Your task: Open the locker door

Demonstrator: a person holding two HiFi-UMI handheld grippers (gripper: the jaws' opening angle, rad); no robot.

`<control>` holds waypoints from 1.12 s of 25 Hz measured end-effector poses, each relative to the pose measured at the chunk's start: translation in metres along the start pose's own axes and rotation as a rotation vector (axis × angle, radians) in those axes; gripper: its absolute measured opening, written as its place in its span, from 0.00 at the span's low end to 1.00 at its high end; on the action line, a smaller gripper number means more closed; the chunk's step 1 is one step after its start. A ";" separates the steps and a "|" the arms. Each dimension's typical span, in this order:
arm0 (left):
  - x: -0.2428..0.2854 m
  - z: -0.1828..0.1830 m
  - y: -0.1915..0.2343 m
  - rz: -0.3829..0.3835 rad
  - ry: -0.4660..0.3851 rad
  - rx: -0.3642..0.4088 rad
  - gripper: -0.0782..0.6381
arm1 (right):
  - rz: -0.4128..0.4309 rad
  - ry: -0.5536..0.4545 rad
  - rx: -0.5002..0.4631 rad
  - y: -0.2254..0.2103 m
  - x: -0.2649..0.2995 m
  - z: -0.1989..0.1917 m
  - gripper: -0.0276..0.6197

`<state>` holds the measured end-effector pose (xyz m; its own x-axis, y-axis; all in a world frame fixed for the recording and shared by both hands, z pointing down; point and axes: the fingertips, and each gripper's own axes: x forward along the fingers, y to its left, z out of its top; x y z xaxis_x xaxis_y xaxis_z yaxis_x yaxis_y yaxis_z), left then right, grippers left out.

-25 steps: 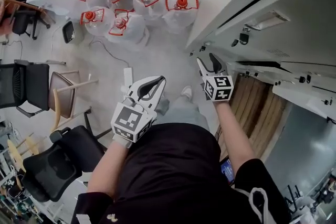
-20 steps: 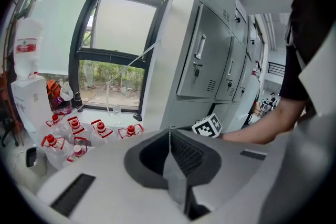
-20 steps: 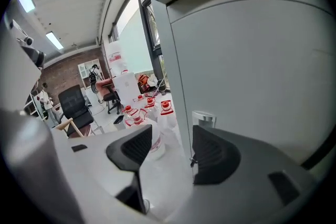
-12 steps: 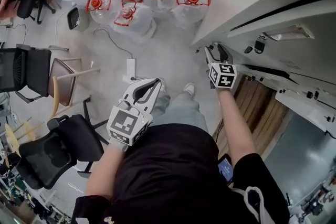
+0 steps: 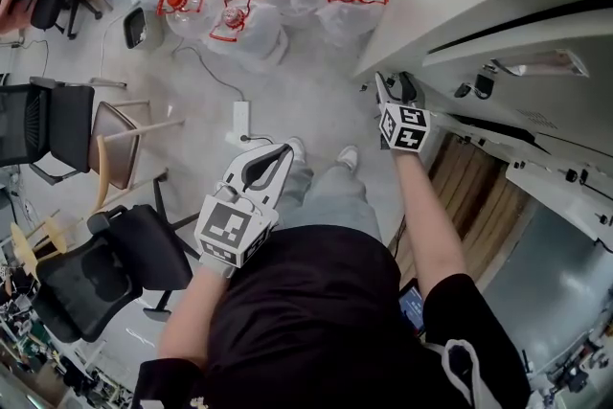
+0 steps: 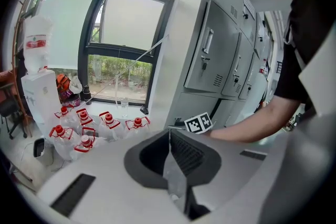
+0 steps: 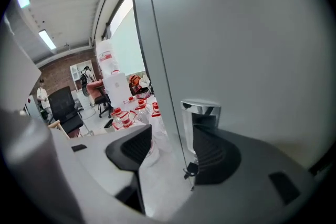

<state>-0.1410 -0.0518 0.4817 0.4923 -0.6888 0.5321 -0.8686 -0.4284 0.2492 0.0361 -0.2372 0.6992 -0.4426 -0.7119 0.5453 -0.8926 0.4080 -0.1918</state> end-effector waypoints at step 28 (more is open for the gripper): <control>-0.002 -0.009 -0.020 -0.134 0.024 0.069 0.14 | -0.019 -0.016 -0.039 0.031 -0.086 -0.065 0.36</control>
<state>-0.1249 -0.0368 0.4831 0.6016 -0.6088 0.5171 -0.7887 -0.5553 0.2639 0.0521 -0.1263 0.6993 -0.4276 -0.7286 0.5351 -0.8968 0.4165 -0.1495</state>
